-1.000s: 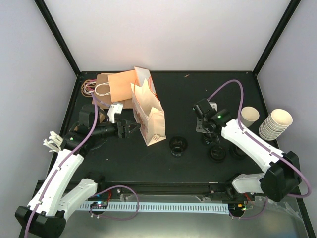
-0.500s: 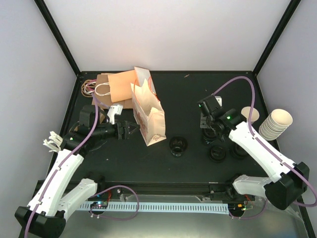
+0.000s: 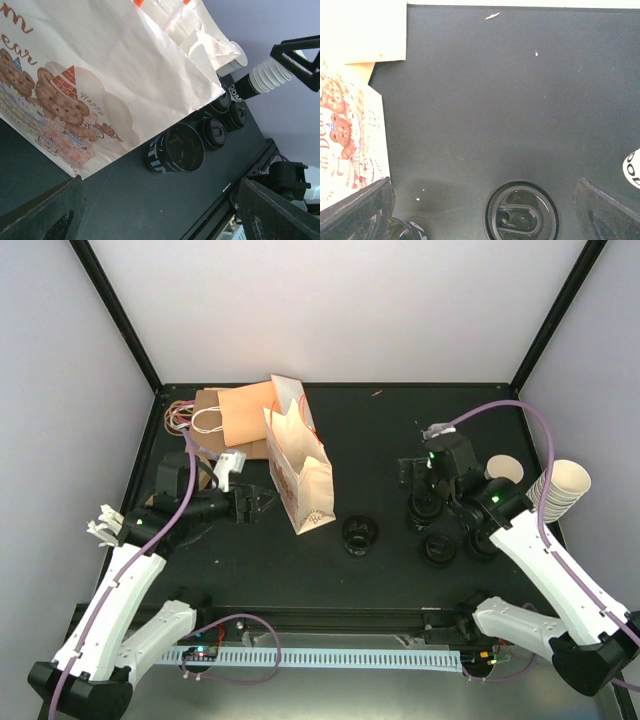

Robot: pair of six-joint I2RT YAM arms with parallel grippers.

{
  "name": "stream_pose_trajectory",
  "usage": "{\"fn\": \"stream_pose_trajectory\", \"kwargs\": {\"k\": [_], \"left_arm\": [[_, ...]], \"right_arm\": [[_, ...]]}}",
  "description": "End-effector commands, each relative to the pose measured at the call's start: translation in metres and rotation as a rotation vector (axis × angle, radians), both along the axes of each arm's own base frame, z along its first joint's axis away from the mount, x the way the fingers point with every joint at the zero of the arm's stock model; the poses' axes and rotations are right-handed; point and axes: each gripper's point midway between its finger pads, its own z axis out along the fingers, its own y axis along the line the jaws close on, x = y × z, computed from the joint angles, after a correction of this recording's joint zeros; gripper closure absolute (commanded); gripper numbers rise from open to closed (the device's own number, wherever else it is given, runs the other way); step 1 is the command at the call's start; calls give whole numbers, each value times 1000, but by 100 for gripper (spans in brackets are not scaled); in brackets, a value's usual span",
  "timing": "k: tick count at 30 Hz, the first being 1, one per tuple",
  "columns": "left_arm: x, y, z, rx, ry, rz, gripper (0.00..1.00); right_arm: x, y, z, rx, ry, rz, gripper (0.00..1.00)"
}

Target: Pack the takeout coffee

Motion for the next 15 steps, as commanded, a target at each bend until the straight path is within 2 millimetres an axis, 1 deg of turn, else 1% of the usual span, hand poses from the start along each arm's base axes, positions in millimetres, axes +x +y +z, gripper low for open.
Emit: {"fn": "stream_pose_trajectory", "kwargs": {"k": [1,5,8,13,15], "left_arm": [[-2,2,20,11,-64,-5,14],[-3,2,20,13,-63,-6,14],[-3,2,20,14,-63,-5,14],[-3,3,20,16,-63,-3,14],[-3,3,19,17,-62,0,14]], "right_arm": [[1,5,-19,5,60,3,0],[-8,6,-46,-17,154,14,0],[-12,2,-62,-34,191,5,0],[-12,-10,-85,-41,274,-32,0],[-12,-12,-93,-41,303,-42,0]]}}
